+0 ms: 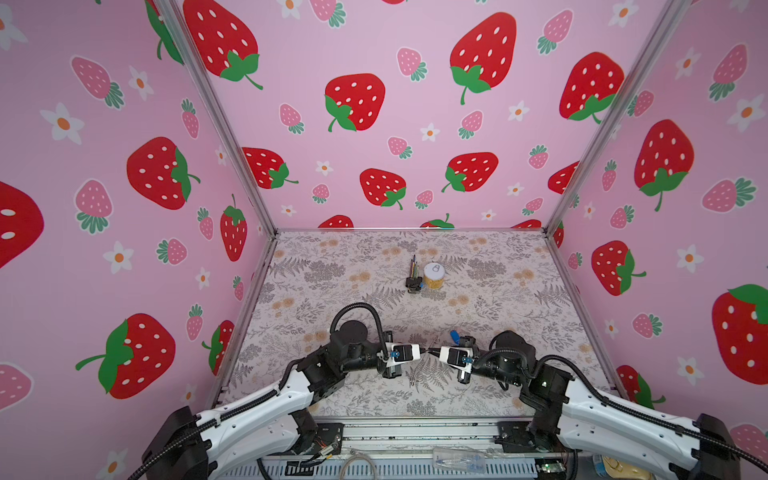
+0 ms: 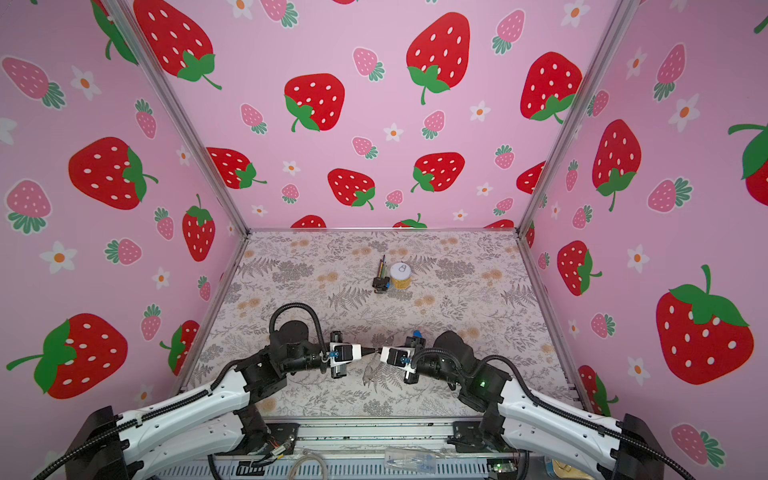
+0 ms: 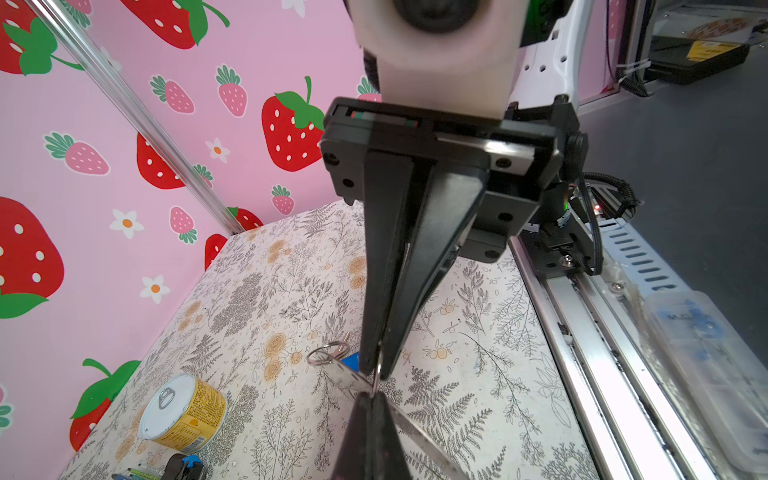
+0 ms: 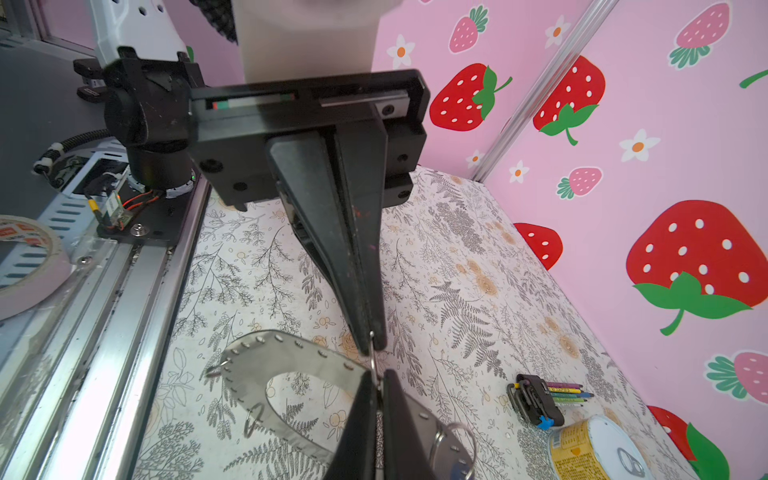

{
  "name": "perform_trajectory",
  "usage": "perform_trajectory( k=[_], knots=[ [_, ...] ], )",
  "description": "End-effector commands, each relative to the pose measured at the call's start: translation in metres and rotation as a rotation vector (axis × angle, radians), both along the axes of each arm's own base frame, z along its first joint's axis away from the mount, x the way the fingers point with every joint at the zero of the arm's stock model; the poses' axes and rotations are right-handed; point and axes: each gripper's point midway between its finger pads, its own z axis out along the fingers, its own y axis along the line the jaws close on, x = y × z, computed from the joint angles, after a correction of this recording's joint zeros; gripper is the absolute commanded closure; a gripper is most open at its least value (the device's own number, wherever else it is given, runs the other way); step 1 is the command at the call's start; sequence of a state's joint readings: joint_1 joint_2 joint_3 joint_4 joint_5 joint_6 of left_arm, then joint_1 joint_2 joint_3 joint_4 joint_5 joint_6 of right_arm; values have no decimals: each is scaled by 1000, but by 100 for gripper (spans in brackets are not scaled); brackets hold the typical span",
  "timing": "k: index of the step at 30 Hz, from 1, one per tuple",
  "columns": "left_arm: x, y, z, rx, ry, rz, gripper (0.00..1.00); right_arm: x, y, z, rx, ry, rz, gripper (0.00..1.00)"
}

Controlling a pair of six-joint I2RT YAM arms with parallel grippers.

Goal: Put the keys on the keyring
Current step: 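Grasp the plate edge with the left gripper beside the right gripper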

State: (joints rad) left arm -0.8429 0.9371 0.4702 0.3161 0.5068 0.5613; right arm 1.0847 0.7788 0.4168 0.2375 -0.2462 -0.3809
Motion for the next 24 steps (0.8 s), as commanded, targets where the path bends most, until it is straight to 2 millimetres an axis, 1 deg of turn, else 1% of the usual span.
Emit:
perform_trajectory(
  k=[1,5,7,8,10,11,13,20,24],
  knots=[
    [-5,-2,14,-31,-48,-35,100,-4,1,9,24,-9,21,100],
    [-5,-2,13,-21,-46,-41,100,-3,2,2,-18,-2,24,100],
    [-5,-2,11,-10,-52,-39,100,-3,2,2,-31,0,22,100],
    [-4,-1,9,2,-53,-38,98,-2,2,3,-31,-2,18,100],
    [-3,-1,5,28,-55,-30,82,-2,1,5,-31,-6,13,100],
    [-2,-1,3,39,-57,-25,78,-1,0,6,-34,-8,11,100],
    [1,-1,2,49,-64,-11,73,-1,0,5,-42,-6,6,100],
    [2,-2,-2,67,-66,-4,72,-1,3,0,-75,13,18,100],
    [1,-3,-3,71,-64,-8,72,-2,6,1,-73,22,29,100]
  ],
)
